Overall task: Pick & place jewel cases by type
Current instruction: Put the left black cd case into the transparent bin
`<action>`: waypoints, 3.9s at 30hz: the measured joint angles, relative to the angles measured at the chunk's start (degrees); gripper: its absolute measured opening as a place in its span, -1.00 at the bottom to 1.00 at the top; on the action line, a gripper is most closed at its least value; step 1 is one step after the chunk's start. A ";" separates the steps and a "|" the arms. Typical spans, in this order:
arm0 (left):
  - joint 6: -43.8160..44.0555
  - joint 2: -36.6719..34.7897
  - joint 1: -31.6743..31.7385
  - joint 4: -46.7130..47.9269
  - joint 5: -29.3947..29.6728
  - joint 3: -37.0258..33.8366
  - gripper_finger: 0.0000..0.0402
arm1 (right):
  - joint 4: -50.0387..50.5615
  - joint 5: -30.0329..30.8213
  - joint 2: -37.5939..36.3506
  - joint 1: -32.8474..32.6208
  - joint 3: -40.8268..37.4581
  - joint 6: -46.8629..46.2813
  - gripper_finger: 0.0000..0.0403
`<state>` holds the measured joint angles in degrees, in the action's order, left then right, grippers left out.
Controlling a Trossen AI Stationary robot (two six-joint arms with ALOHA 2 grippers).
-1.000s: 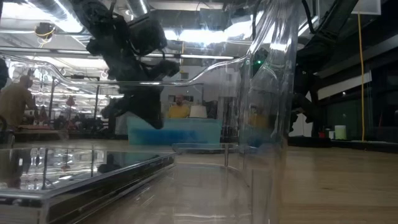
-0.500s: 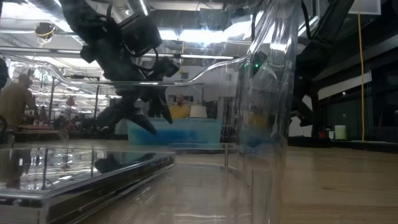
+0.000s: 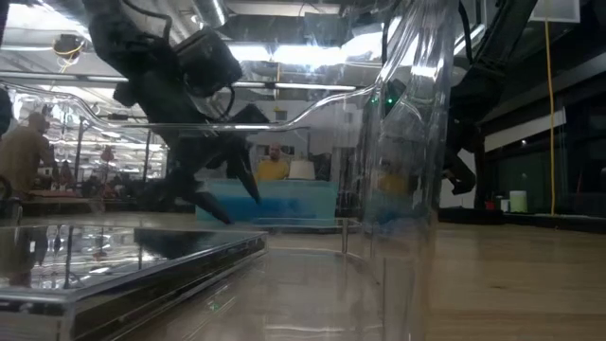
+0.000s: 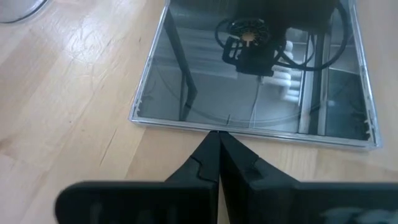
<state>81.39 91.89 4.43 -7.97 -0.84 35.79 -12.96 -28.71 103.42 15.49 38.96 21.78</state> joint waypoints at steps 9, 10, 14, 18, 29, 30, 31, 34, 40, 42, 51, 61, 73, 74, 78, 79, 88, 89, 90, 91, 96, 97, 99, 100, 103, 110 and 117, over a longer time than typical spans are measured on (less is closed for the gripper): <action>3.51 7.79 0.07 -12.85 -0.92 0.00 0.03 | 0.96 -0.36 -0.02 0.00 0.44 -0.17 -0.95; 3.53 7.86 0.06 -12.88 -0.90 0.00 0.03 | 1.14 -0.49 -0.02 0.02 0.56 -0.20 -0.95; 2.19 7.66 0.00 -12.90 -0.39 0.00 0.02 | 2.07 -0.52 0.00 0.04 1.18 -0.03 -0.95; 0.51 7.11 0.15 -13.98 -0.08 -0.18 0.01 | 2.34 -0.48 0.00 0.02 1.29 0.82 -0.95; -1.97 3.25 -0.07 -13.55 4.22 -0.28 -0.01 | 2.41 -0.13 0.02 0.00 1.42 1.03 -0.95; -1.85 2.82 -0.13 -13.37 4.20 -0.28 -0.01 | 2.41 -0.13 0.02 0.00 1.42 1.03 -0.95; -1.87 2.43 -0.15 -13.34 4.30 -0.28 -0.01 | 2.41 -0.13 0.02 0.00 1.42 1.03 -0.95; -1.87 0.99 -0.06 -13.27 5.10 -0.28 -0.01 | 2.41 -0.13 0.03 0.00 1.44 1.08 -0.95; -3.22 -2.63 -0.07 -13.25 6.34 0.05 -0.01 | 2.39 -0.11 0.04 0.00 1.46 1.22 -0.95; -3.29 -3.56 -0.09 -13.57 6.51 0.24 -0.01 | 2.37 -0.09 0.04 0.00 1.47 1.22 -0.95; -3.35 -4.95 -0.22 -15.27 5.91 0.33 -0.01 | 2.21 -0.02 0.04 0.00 1.49 1.22 -0.95; -4.44 -4.71 -0.30 -15.32 4.39 0.70 -0.01 | 0.81 1.95 0.26 -0.02 1.85 1.09 -0.95; -6.12 -4.71 1.45 -7.28 5.70 0.63 -0.04 | 1.02 1.03 0.14 0.00 1.64 1.03 -0.95; -6.13 -4.71 1.69 -7.26 5.68 0.62 -0.07 | 1.06 0.98 0.13 0.00 1.64 1.03 -0.95; -6.15 -4.71 2.05 -7.28 5.46 0.59 -0.25 | 1.12 0.90 0.11 0.00 1.62 1.01 -0.95; -6.15 -4.68 2.05 -7.38 5.42 0.58 -0.30 | 1.12 0.88 0.11 0.00 1.62 0.99 -0.95; -5.31 -0.03 2.05 -16.82 2.54 0.48 -0.64 | 1.19 0.72 0.09 0.02 1.60 0.81 -0.95; -4.88 0.53 2.05 -17.55 2.26 0.48 -0.65 | 1.19 0.68 0.09 0.02 1.60 0.81 -0.95; -4.30 0.97 2.05 -17.93 2.23 0.48 -0.66 | 1.19 0.68 0.09 0.02 1.60 0.79 -0.95; -4.06 1.34 2.05 -18.15 2.21 0.48 -0.67 | 1.21 0.68 0.09 0.02 1.60 0.79 -0.95; -4.44 1.71 2.05 -18.45 2.12 0.48 -0.72 | 1.21 0.63 0.07 0.02 1.57 0.29 -0.95; -4.75 1.71 2.05 -18.97 1.96 0.48 -0.74 | 1.21 0.63 0.07 0.02 1.57 0.26 -0.95; -5.41 1.71 2.13 -20.54 1.77 0.48 -0.79 | 1.23 0.62 0.04 0.02 1.55 0.28 -0.95; -5.65 1.71 2.23 -20.94 1.70 0.48 -0.82 | 1.24 0.61 0.03 0.02 1.54 0.28 -0.95; -6.10 1.71 2.81 -20.78 0.87 0.48 -0.88 | 1.27 0.59 0.02 0.02 1.53 0.28 -0.95; -9.15 -0.70 4.90 -20.57 -3.48 0.48 -0.87 | 1.99 0.59 -0.41 0.27 1.52 -0.44 -0.95; -16.43 -8.21 6.23 -14.79 -0.62 0.48 -0.90 | 3.43 0.71 -6.43 2.38 -0.06 -3.70 -0.95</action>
<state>64.97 83.67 10.66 -22.75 -1.46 36.27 -9.53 -28.00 96.99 17.87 38.90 18.08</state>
